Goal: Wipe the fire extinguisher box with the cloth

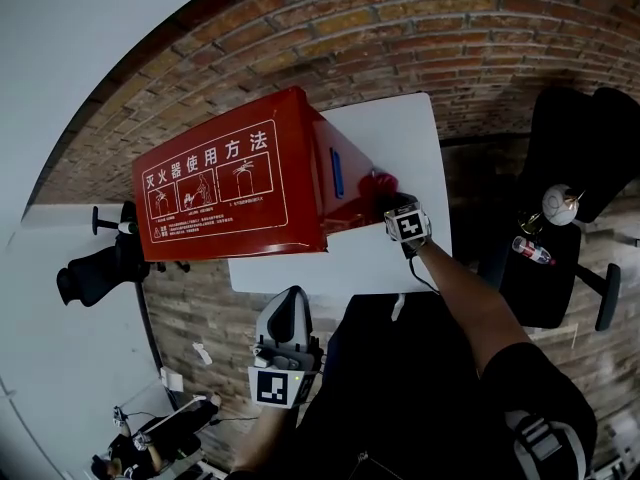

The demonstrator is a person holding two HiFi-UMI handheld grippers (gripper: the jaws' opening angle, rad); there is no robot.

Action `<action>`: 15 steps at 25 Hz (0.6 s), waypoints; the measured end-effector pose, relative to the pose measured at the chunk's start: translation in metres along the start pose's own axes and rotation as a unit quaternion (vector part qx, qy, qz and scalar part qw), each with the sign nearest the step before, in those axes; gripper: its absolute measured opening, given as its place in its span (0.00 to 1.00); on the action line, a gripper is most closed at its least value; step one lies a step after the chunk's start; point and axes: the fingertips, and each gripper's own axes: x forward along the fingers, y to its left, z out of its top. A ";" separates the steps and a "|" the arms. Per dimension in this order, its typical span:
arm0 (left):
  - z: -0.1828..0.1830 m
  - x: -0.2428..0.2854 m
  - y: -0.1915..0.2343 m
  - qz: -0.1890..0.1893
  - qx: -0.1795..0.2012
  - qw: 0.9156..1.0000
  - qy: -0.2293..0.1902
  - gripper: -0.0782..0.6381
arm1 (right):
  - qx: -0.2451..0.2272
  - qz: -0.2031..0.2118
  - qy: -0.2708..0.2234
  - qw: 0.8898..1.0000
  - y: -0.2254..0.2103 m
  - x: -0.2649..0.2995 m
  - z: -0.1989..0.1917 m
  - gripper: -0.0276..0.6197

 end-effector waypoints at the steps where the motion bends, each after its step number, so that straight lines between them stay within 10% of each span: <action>1: 0.000 -0.001 0.000 0.001 0.000 1.000 0.001 0.18 | 0.001 0.001 0.003 1.000 -0.001 0.002 0.001 0.15; 15: -0.004 -0.009 0.007 0.012 -0.001 1.000 0.010 0.18 | 0.002 0.012 0.010 1.000 -0.003 0.012 0.012 0.15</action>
